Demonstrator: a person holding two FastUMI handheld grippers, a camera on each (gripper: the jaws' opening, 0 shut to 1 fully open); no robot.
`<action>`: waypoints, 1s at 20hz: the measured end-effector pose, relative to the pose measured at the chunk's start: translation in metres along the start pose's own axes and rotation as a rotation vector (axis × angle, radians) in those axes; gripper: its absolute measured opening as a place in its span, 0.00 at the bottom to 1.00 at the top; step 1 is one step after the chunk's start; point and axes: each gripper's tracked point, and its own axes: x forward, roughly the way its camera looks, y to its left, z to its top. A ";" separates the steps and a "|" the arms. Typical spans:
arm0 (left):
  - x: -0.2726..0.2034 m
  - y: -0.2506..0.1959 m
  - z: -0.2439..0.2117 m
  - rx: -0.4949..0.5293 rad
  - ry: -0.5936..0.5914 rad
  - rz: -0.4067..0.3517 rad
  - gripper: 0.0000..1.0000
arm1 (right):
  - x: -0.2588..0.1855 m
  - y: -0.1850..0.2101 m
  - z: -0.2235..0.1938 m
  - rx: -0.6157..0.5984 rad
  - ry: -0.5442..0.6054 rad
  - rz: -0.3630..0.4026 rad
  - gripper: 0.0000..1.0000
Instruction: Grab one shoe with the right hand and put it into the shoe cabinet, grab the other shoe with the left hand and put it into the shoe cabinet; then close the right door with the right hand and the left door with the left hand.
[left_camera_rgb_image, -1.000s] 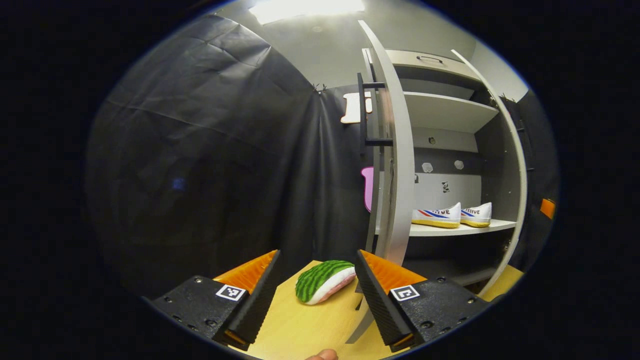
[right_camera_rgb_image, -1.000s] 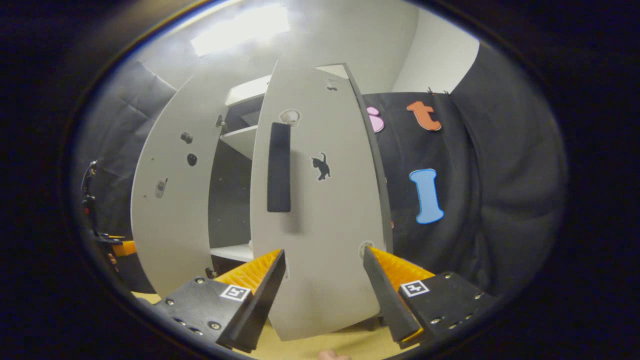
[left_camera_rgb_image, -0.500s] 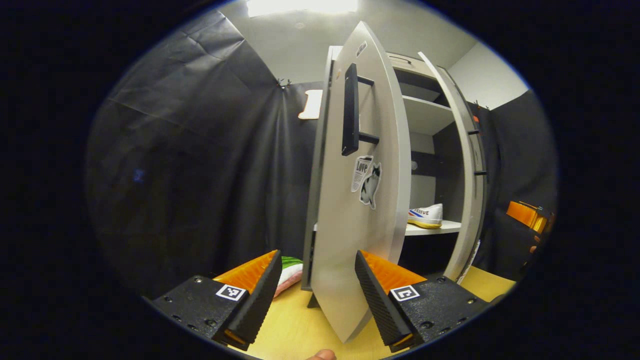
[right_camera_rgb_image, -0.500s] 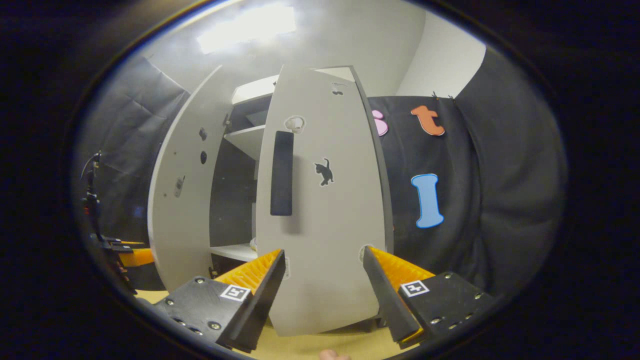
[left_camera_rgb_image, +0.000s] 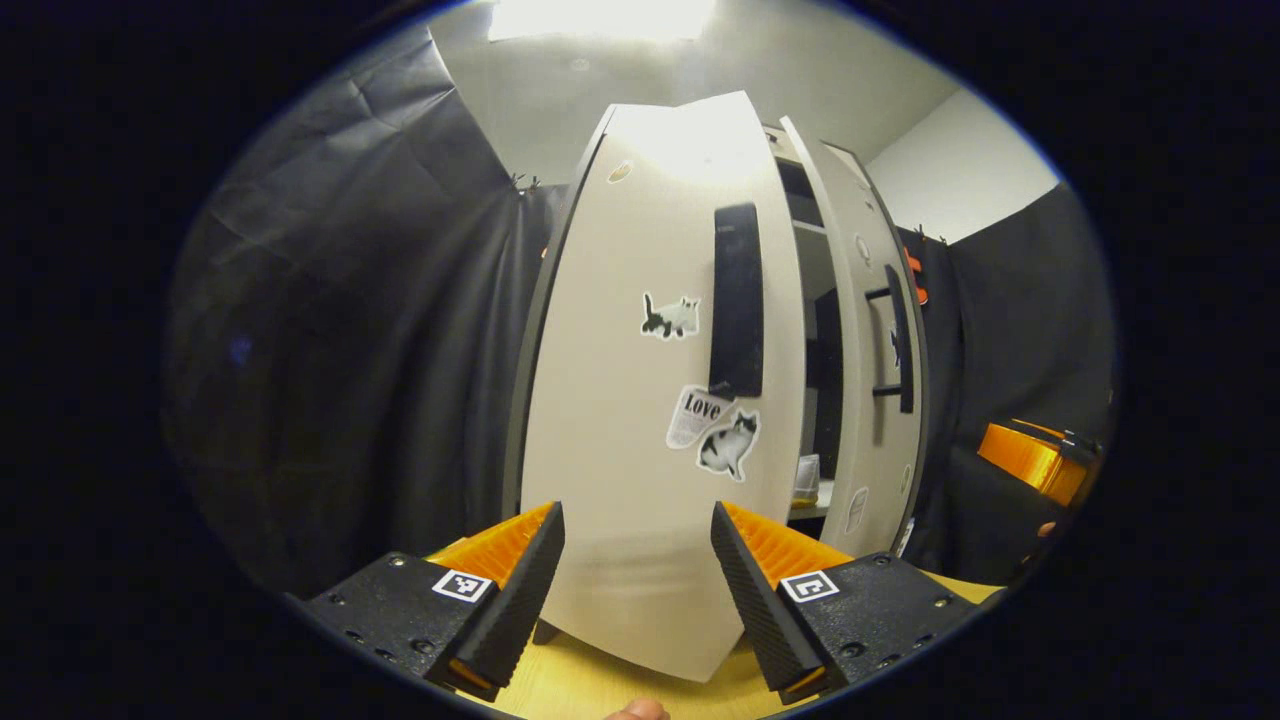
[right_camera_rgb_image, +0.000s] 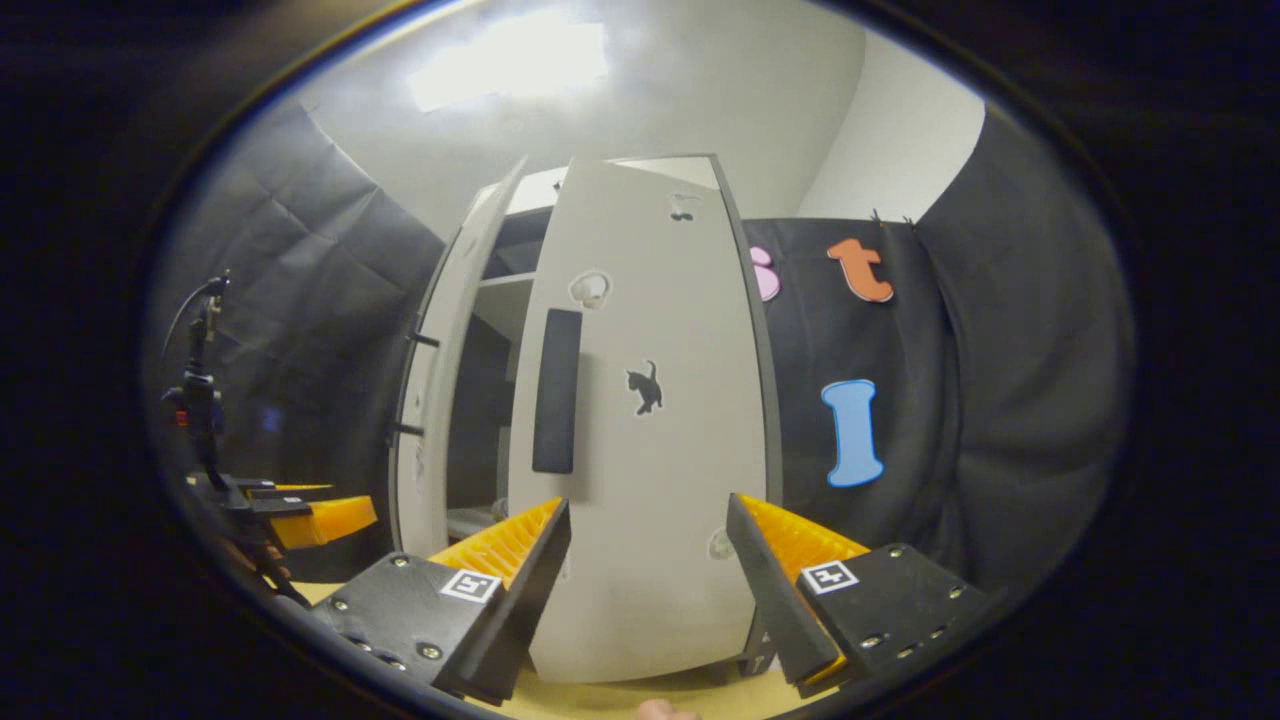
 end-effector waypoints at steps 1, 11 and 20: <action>0.002 -0.002 0.004 0.004 -0.013 -0.004 0.86 | 0.003 0.002 0.006 -0.001 -0.018 0.000 0.93; 0.038 -0.024 0.016 0.004 -0.073 -0.021 0.90 | 0.029 0.013 0.001 -0.010 -0.079 0.023 0.94; 0.036 -0.022 -0.006 0.019 -0.057 -0.027 0.91 | 0.041 0.015 -0.026 0.009 -0.034 0.040 0.93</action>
